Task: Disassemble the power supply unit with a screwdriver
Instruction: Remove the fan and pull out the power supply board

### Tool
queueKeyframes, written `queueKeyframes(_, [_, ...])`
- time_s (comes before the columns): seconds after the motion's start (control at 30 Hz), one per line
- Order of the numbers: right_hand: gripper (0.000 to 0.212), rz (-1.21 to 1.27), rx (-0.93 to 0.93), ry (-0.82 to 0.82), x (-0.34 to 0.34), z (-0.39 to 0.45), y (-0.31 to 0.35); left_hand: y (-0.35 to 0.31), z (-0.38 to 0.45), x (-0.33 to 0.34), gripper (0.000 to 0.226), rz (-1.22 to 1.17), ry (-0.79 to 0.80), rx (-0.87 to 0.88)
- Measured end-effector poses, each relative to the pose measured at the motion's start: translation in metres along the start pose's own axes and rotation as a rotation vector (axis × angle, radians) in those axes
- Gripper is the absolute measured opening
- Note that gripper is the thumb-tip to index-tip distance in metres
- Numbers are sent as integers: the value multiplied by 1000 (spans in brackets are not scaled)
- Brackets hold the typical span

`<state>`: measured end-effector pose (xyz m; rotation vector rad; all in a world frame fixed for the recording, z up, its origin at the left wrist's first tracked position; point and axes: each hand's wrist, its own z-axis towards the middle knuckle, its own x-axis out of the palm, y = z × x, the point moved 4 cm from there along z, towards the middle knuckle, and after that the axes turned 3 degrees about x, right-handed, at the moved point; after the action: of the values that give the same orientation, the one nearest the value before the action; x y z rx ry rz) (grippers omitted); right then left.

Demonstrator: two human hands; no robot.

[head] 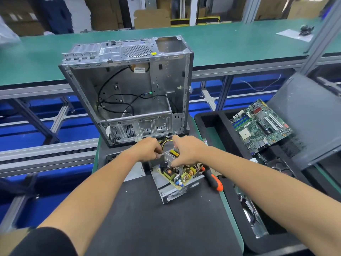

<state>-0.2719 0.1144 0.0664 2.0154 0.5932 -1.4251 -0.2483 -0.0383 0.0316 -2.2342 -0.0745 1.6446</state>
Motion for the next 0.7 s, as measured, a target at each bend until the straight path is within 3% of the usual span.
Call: queueKeyframes(0.7, [51, 75, 92, -19, -2, 0, -6, -7, 17, -5, 21, 104, 5, -41])
